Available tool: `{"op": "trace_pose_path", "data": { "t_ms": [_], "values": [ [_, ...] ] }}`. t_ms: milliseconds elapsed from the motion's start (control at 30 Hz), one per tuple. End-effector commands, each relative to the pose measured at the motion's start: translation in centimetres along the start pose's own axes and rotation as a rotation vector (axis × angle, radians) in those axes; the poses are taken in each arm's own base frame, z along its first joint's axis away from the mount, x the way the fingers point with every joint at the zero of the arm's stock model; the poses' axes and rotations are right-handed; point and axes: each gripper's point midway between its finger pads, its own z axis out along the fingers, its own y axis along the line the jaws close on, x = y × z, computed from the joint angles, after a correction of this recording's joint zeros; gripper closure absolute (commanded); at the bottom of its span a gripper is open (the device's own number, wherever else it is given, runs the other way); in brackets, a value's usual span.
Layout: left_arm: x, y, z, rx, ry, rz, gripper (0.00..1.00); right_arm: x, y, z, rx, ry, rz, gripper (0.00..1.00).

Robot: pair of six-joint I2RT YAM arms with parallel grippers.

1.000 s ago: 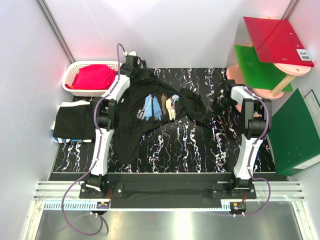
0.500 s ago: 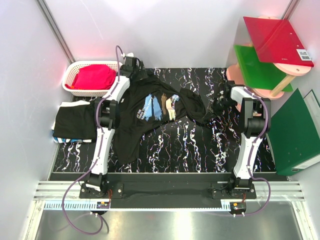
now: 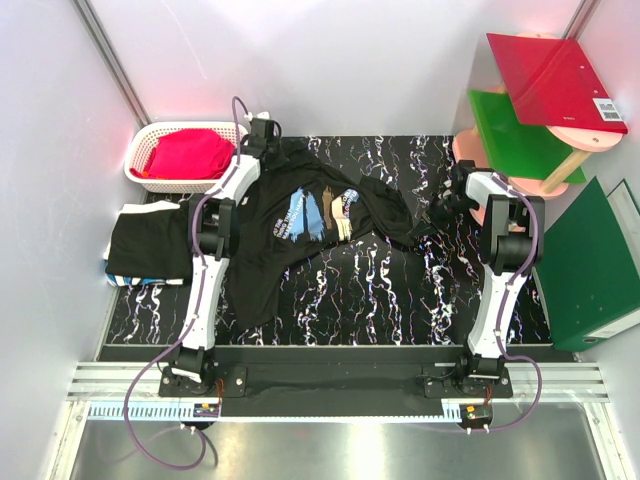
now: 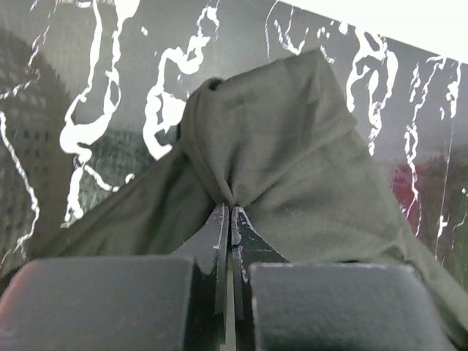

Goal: Fold and stack the t-shirts
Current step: Flatten out the tshirt

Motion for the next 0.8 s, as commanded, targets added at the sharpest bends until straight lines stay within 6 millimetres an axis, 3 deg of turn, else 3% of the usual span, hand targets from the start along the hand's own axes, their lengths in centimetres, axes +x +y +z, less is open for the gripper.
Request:
{"op": "trace_pose_path", "data": {
  "t_ms": [0, 100, 133, 167, 200, 233, 267, 300, 333, 367, 400, 433, 467, 500, 533, 567, 600, 667, 700, 767],
  "values": [
    [-9.5, -3.6, -6.2, 0.093, -0.223, 0.008, 1.0, -0.6, 1.6, -1.4, -0.04, -0.027, -0.029, 1.0],
    [-13.1, -3.8, -9.5, 0.101, -0.307, 0.005, 1.0, -1.6, 3.0, -3.0, -0.055, -0.086, -0.074, 1.0],
    [-15.3, -4.5, -12.0, 0.123, -0.361, 0.003, 1.0, -2.0, 3.5, -3.6, -0.059, -0.109, -0.093, 1.0],
    [-16.4, -4.7, -13.2, 0.131, -0.391, -0.002, 1.0, -2.5, 4.1, -4.6, -0.051, -0.152, -0.121, 1.0],
    [-17.7, -4.3, -14.3, 0.136, -0.427, -0.007, 1.0, -3.6, 5.7, -6.4, -0.06, -0.216, -0.17, 1.0],
    [-19.7, -4.8, -17.0, 0.157, -0.478, -0.018, 1.0, -4.2, 6.4, -7.5, -0.057, -0.258, -0.201, 1.0],
    [-20.8, -4.8, -18.4, 0.171, -0.506, -0.028, 1.0, -5.0, 7.2, -9.2, -0.037, -0.323, -0.23, 1.0],
    [-22.2, -4.3, -19.8, 0.187, -0.541, -0.038, 1.0, -5.9, 9.1, -11.8, -0.046, -0.399, -0.282, 1.0],
    [-24.0, -4.4, -22.7, 0.206, -0.589, -0.052, 1.0, -6.4, 10.0, -13.2, -0.045, -0.445, -0.305, 1.0],
    [-25.0, -4.2, -24.2, 0.215, -0.614, -0.058, 1.0, -7.0, 10.8, -14.9, -0.036, -0.504, -0.324, 1.0],
    [-26.3, -3.2, -25.9, 0.213, -0.644, -0.068, 1.0, -7.5, 13.2, -18.0, -0.063, -0.59, -0.367, 1.0],
    [-27.7, -3.8, -29.4, 0.252, -0.687, -0.077, 1.0, -7.8, 14.4, -19.7, -0.077, -0.639, -0.385, 1.0],
    [-28.3, -2.8, -30.7, 0.251, -0.705, -0.087, 1.0, -8.2, 15.3, -21.0, -0.084, -0.684, -0.397, 1.0],
    [-28.7, -2.9, -32.2, 0.275, -0.717, -0.09, 1.0, -8.2, 17.7, -24.4, -0.131, -0.776, -0.43, 1.0],
    [-29.5, -3.4, -35.7, 0.311, -0.757, -0.099, 1.0, -8.1, 18.8, -25.9, -0.154, -0.818, -0.444, 1.0],
    [-29.3, -3.0, -36.4, 0.317, -0.757, -0.108, 1.0, -8.2, 19.7, -27.0, -0.177, -0.849, -0.443, 1.0],
    [-29.8, -3.2, -39.9, 0.353, -0.796, -0.11, 1.0, -7.6, 21.4, -29.6, -0.222, -0.915, -0.471, 1.0],
    [-29.1, -2.9, -41.4, 0.374, -0.792, -0.123, 1.0, -6.9, 22.9, -31.2, -0.279, -0.944, -0.488, 1.0],
    [-28.8, -4.0, -44.1, 0.427, -0.808, -0.109, 1.0, -6.6, 23.4, -31.9, -0.3, -0.959, -0.495, 1.0],
    [-27.6, -3.5, -44.5, 0.428, -0.775, -0.12, 1.0, -6.2, 23.1, -31.5, -0.298, -0.94, -0.481, 1.0]
  ]
}}
